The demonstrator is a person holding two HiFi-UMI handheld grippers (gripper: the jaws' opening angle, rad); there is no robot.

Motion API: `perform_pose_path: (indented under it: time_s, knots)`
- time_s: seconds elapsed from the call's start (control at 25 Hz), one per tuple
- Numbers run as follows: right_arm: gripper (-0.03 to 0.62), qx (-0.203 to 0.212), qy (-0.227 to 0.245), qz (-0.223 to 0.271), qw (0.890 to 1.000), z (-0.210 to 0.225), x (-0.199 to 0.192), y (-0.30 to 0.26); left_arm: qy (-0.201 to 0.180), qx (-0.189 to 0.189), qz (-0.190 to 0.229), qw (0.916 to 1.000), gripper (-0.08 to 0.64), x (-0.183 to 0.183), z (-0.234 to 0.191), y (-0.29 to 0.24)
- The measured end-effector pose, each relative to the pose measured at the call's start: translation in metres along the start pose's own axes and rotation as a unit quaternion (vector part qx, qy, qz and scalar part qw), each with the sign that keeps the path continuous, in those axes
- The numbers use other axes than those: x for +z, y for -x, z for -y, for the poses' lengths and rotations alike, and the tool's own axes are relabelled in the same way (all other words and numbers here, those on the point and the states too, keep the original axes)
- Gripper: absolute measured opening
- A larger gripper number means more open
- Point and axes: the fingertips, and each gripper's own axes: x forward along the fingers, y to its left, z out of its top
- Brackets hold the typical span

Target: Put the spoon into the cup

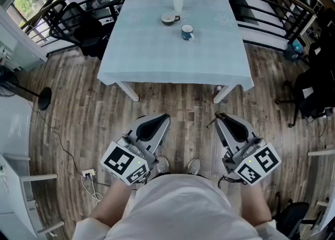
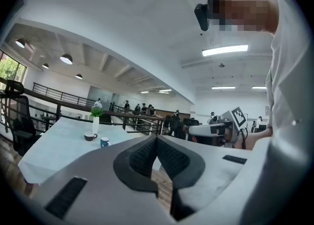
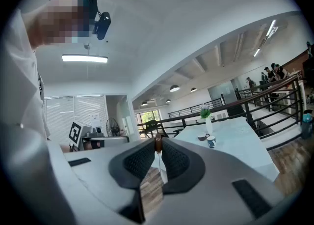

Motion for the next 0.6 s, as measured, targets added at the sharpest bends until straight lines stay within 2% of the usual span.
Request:
perform_pose_path:
  time_s: [0.44,0.6]
  knots:
    - [0.057,0.019,-0.016,0.019,1.000,0.014,0.003,0.024,-0.002,0.017,-0.001,0.9998,0.020,-0.010,0.023,-0.012]
    - [0.057,0.033,-0.013,0.021,0.999,0.023,0.003,0.048,-0.004,0.028,-0.003,0.9996,0.020,-0.018,0.050,-0.022]
